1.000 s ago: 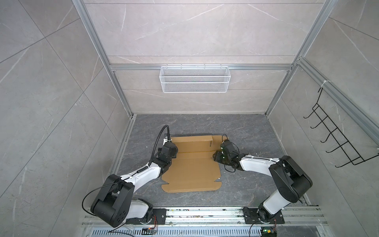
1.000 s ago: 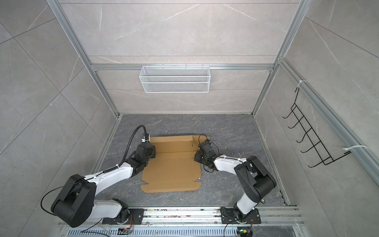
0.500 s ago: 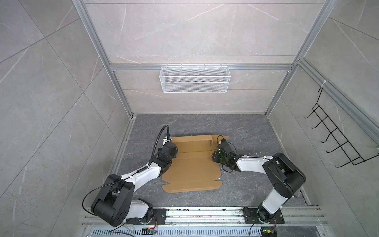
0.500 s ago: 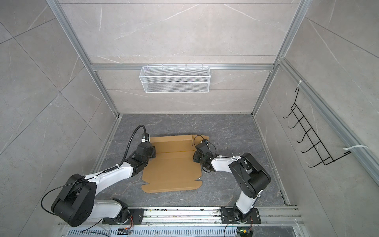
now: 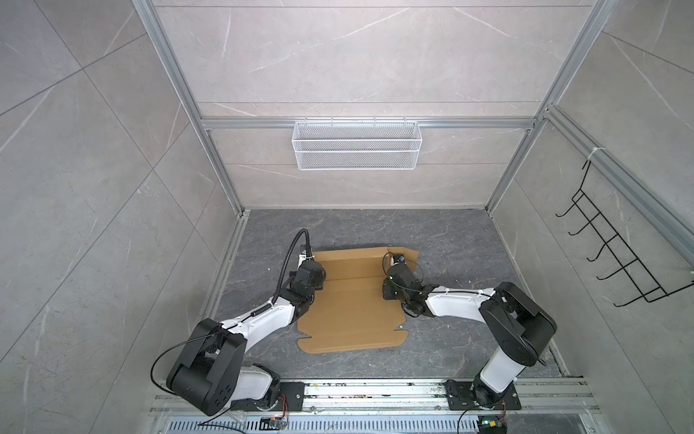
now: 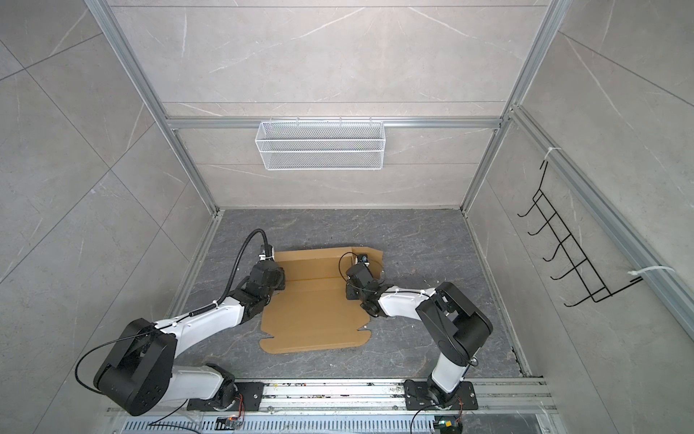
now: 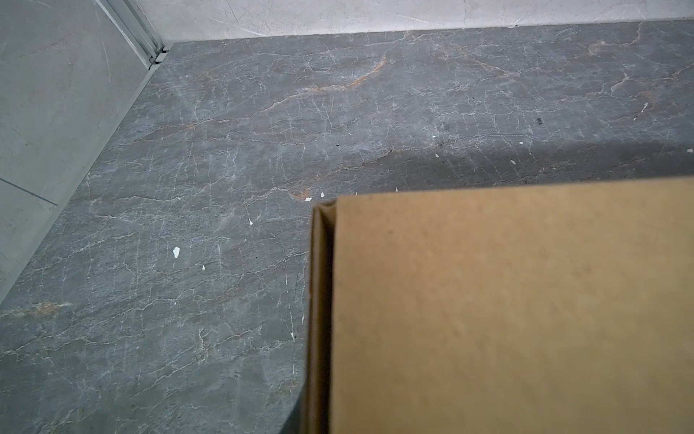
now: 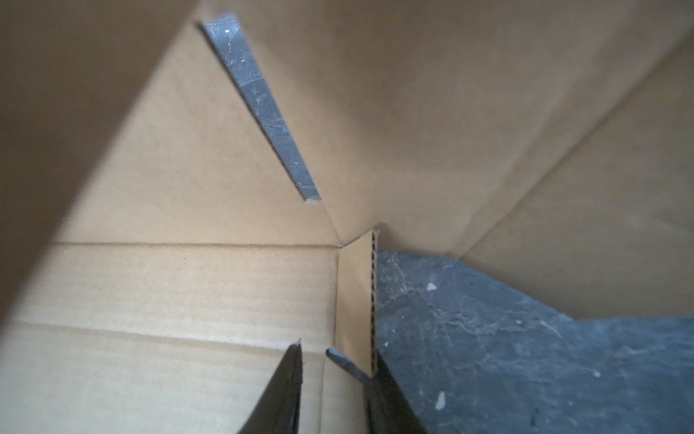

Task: Assemble paper box
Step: Fold the bottom flaps of a flat cardboard box at the center of the table.

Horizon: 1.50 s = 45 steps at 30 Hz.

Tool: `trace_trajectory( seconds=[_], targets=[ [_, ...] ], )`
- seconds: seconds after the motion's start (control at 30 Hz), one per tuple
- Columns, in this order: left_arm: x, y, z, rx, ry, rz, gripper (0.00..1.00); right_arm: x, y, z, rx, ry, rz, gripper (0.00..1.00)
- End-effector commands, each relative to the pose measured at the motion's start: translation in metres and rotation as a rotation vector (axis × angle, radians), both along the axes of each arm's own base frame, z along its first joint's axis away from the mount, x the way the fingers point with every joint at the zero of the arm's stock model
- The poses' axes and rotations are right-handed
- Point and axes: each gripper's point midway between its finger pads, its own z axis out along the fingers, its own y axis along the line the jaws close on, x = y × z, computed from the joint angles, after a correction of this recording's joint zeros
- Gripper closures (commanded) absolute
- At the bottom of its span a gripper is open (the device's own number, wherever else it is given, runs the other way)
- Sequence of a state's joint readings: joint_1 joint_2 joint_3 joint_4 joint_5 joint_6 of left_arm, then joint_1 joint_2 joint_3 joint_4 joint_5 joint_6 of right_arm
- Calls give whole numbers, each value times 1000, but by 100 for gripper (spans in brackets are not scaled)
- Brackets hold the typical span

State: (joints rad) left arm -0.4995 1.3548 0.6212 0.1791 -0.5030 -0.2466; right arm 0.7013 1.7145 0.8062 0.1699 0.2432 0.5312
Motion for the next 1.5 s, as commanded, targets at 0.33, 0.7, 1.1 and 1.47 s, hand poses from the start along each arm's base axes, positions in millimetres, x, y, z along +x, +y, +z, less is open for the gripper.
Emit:
trace_trajectory(
  seconds=[0.33, 0.7, 1.1, 1.47],
  targets=[
    [-3, -7, -8, 19, 42, -30, 100, 4, 26, 1, -102, -22, 24, 86],
    [-4, -6, -7, 38, 38, -31, 100, -3, 41, -2, -36, 14, 77, 78],
    [-5, -2, -3, 48, 31, -30, 100, -32, 3, 59, 182, 88, 294, 41],
    [4, -12, -2, 30, 62, -90, 100, -15, -99, 175, -19, -45, 130, 42]
  ],
)
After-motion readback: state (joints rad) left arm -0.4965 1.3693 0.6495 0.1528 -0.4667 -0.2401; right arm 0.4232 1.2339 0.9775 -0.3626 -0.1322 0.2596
